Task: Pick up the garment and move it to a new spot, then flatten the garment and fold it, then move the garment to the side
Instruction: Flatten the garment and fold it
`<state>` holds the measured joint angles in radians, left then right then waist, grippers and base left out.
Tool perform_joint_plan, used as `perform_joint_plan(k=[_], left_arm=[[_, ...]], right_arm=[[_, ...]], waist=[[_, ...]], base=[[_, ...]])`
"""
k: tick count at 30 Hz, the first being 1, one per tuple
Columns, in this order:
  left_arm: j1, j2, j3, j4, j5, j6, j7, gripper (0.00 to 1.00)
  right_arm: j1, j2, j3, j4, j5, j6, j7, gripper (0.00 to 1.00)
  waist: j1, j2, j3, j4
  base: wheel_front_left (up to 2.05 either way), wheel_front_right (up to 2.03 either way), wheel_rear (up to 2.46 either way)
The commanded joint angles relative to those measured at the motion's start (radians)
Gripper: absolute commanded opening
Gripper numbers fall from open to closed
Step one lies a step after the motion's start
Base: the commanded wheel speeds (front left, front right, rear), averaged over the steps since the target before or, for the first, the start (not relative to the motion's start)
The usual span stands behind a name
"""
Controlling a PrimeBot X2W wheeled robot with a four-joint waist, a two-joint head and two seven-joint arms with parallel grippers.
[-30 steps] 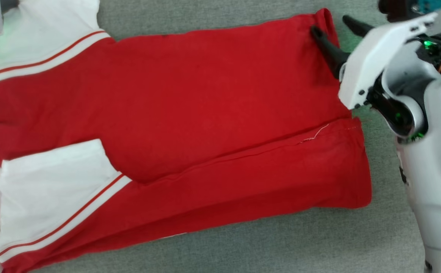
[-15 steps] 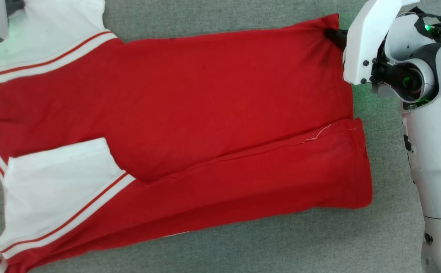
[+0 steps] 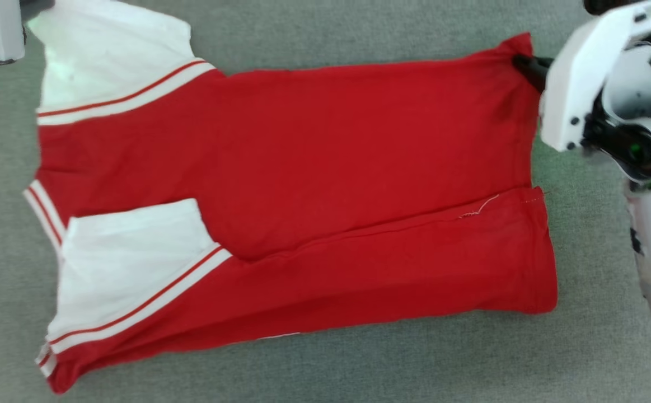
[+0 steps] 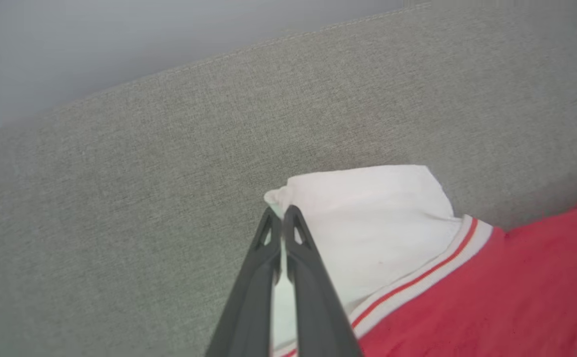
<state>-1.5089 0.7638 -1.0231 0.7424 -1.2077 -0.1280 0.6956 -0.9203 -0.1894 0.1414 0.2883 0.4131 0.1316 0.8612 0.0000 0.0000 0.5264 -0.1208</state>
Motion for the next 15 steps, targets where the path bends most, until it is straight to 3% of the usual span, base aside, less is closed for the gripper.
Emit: perform_joint_plan(k=[1,8,11,15], left_arm=[[0.010,0.010,-0.003,-0.012,0.001,-0.004,-0.001,0.00],[0.087,0.075,-0.014,-0.173,-0.029,0.018,0.022,0.00],[0.148,0.122,-0.019,-0.297,-0.053,0.062,0.036,0.00],[0.246,0.214,-0.035,-0.503,-0.074,0.157,0.053,0.00]], right_arm=[[0.021,-0.014,-0.001,-0.015,0.003,-0.002,-0.002,0.00],[0.151,-0.078,-0.028,-0.142,0.041,-0.002,0.032,0.00],[0.225,-0.097,-0.041,-0.201,0.054,-0.002,0.059,0.00],[0.326,-0.112,-0.066,-0.281,0.075,-0.002,0.096,0.00]], waist=[[0.0000,0.0000,-0.035,0.031],[0.0000,0.0000,-0.116,0.080],[0.0000,0.0000,-0.151,0.098],[0.0000,0.0000,-0.184,0.114]], base=[[0.00,0.00,0.00],[0.00,0.00,0.00],[0.00,0.00,0.00],[0.00,0.00,0.00]])
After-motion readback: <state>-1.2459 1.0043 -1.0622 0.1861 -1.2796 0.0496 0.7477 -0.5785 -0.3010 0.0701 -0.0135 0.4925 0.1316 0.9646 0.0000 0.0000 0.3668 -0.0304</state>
